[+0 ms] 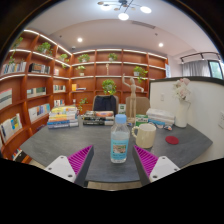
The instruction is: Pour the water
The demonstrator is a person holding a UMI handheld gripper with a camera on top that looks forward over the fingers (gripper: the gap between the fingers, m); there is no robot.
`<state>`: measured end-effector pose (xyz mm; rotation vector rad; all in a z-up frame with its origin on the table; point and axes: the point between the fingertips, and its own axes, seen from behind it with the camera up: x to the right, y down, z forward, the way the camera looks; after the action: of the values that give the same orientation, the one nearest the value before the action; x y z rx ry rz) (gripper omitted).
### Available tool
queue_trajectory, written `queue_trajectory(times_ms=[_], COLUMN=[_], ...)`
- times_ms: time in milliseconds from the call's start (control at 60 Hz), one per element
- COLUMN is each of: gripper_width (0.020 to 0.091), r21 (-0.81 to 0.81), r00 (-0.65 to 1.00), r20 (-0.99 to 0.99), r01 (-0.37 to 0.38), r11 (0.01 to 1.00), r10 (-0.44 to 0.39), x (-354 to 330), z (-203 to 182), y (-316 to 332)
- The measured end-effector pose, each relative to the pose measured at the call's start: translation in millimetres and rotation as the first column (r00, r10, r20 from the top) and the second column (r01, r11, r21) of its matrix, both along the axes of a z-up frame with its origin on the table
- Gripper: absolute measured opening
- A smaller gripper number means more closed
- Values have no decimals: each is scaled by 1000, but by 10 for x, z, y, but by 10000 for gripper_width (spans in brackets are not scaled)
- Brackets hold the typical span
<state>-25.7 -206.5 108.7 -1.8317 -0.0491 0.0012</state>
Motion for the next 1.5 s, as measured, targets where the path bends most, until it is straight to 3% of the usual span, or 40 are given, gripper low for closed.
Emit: queue_trajectory(times_ms=[133,350,567,650,750,800,950,1200,1367,1500], gripper_width=[788,789,774,692,475,462,335,333,334,331], r21=[2,15,-9,-2,15,22,36,5,8,-30], r00=[1000,998,996,995,999,998,998,997,945,745], r20=[1,-28,-45,-52,-35,-40,-54,-39,-320,-658], r01=[13,-54,-76,-81,-36,-48,-40,67,73,117], r11=[1000,998,997,997,999,999,999,998,997,993], r10=[-13,54,76,81,37,49,42,-66,-67,-108], x=[229,124,53,26,141,117,117,295,101,9], z=[-242,-339,-492,-514,-506,-504,-493,-502,-177,81], y=[204,698,1078,1148,1183,1180,1175,1177,1305,1587])
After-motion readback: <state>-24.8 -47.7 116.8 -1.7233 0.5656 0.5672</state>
